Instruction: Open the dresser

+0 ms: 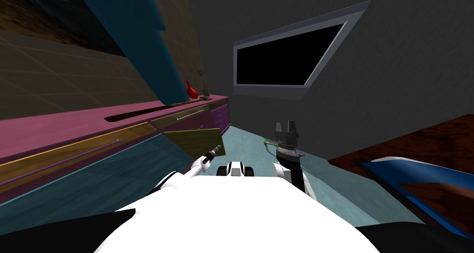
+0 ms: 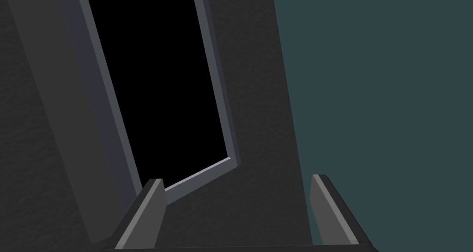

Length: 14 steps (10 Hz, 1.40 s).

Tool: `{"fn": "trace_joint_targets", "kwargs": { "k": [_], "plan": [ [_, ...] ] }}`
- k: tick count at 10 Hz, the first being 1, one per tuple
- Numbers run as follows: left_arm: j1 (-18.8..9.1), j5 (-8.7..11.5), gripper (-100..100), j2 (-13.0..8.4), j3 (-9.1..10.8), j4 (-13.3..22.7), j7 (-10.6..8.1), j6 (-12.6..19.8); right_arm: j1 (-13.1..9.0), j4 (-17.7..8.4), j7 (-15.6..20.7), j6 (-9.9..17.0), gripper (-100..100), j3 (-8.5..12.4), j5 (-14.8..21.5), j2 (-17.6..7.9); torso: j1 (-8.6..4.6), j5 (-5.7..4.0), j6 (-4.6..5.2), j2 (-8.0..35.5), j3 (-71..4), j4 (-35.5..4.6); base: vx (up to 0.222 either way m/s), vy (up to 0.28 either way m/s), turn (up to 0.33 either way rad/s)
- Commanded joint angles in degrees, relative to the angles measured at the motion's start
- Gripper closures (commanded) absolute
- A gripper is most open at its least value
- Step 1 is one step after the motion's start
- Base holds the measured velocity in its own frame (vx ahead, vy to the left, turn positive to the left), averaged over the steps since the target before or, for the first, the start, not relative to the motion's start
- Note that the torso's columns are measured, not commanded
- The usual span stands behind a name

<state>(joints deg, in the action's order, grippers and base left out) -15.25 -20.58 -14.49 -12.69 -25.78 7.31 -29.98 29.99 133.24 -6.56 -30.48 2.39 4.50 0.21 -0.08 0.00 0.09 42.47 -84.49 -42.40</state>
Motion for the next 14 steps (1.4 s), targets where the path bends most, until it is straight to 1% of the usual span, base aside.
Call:
{"fn": "trace_joint_targets", "kwargs": {
  "k": [1, 2, 3, 4, 5, 6, 7, 8, 11, 12, 14],
  "plan": [
    [0.17, -0.39, 100, 0.09, -0.65, -0.34, -0.37, -0.22, 0.01, 0.0, 0.0, 0.0, 0, 0.0, 0.0, 0.0, 0.02, -0.03, -0.09, -0.05, -0.02, -0.03, -0.059, 0.035, -0.021],
    [0.24, -1.7, 100, -0.1, -2.52, -0.63, -1.51, -1.16, 0.02, 0.0, 0.0, 0.0, 0, 0.0, 0.0, 0.01, -0.07, -0.12, -0.18, -0.31, -0.14, -0.01, -0.098, 0.06, -0.064],
    [0.2, -2.29, 100, -0.25, -3.35, -0.77, -2.08, -1.65, 0.01, 0.0, 0.0, 0.0, 0, 0.0, 0.0, 0.0, 0.05, -0.02, -0.09, -0.15, -0.1, 0.08, -0.141, 0.128, -0.1],
    [-2.28, -1.79, -100, -0.78, -3.19, 0.19, -3.44, 0.28, 0.01, 0.0, 0.0, 0.0, 0, 0.0, 0.0, 0.0, 0.24, 0.06, -0.1, 0.05, 0.02, 0.07, -0.139, 0.074, -0.162],
    [-2.28, -1.79, -100, -0.78, -3.19, -0.34, -3.44, 0.28, 0.0, 0.0, 0.0, 0.0, 0, 0.0, 0.0, 0.0, 0.04, -0.01, -0.06, 0.0, 0.03, 0.02, -0.1, 0.009, -0.022],
    [-2.28, -1.79, -100, -0.78, -3.19, 0.19, -3.44, 0.28, 0.01, 0.0, 0.0, 0.0, 0, 0.0, 0.0, 0.01, -0.23, -0.09, -0.01, -0.23, -0.08, 0.0, -0.028, -0.014, 0.013],
    [-3.43, -1.81, -100, -1.16, -3.57, 0.29, -4.62, 1.23, 0.02, 0.0, 0.0, 0.0, 0, -0.01, 0.0, 0.01, -0.21, -0.09, -0.05, -0.44, -0.22, 0.13, -0.033, -0.014, -0.046],
    [-3.43, -1.81, -100, -1.16, -3.57, 0.29, -4.62, 1.23, 0.02, 0.01, 0.0, -0.01, 0, -0.01, 0.0, 0.01, -0.07, -0.05, -0.01, -0.38, -0.2, 0.08, -0.032, -0.005, -0.035],
    [-6.89, -1.87, -100, -2.28, -4.71, 0.57, -8.17, 4.1, 0.02, 0.0, 0.0, 0.0, 0, 0.0, 0.0, 0.01, 0.16, 0.02, -0.07, -0.03, 0.01, 0.06, -0.084, 0.013, -0.082],
    [-6.89, -1.87, -100, -2.28, -4.71, 0.57, -8.17, 4.1, 0.01, 0.0, 0.0, 0.0, 0, 0.0, 0.0, 0.01, 0.12, 0.01, -0.08, 0.03, 0.06, 0.05, -0.084, 0.013, -0.024],
    [-9.2, -1.91, -100, -3.03, -5.47, 0.76, -10.53, 6.01, 0.02, 0.0, 0.0, 0.0, 0, 0.0, 0.0, 0.01, 0.06, -0.01, -0.08, -0.27, -0.13, 0.14, -0.08, 0.008, -0.065]
  ]
}}
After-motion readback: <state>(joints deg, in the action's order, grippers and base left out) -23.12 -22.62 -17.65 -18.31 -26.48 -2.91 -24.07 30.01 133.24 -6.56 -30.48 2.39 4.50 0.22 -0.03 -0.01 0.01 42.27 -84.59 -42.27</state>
